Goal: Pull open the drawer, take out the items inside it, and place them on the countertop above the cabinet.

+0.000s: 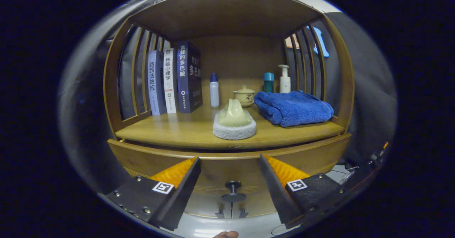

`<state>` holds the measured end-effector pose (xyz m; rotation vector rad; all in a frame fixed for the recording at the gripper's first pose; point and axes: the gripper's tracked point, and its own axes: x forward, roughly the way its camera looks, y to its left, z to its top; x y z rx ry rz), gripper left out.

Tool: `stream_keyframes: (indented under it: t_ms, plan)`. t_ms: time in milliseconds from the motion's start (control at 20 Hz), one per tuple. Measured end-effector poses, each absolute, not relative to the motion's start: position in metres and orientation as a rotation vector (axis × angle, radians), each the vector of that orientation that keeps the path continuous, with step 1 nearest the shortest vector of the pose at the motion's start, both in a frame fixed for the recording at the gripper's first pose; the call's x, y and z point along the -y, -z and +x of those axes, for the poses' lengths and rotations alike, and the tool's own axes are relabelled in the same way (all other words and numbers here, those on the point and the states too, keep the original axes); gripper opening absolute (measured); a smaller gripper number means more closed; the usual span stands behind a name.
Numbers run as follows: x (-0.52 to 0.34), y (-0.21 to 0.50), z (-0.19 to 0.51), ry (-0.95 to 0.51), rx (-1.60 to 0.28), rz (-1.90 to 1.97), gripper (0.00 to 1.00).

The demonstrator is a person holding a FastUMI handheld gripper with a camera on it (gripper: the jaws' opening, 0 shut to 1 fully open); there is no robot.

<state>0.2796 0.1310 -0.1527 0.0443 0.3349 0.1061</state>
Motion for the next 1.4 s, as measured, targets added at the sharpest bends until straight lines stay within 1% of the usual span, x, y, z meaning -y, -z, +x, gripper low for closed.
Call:
stream_keyframes:
  t_ms: [650, 1000, 1400]
  plan:
    - [-0.135, 0.154, 0.289, -0.093, -0.327, 0.052, 1.0]
    - [-0.135, 0.154, 0.289, -0.096, -0.354, 0.043, 1.0]
    - [-0.14, 0.141, 0.274, -0.106, -0.35, 0.069, 1.0]
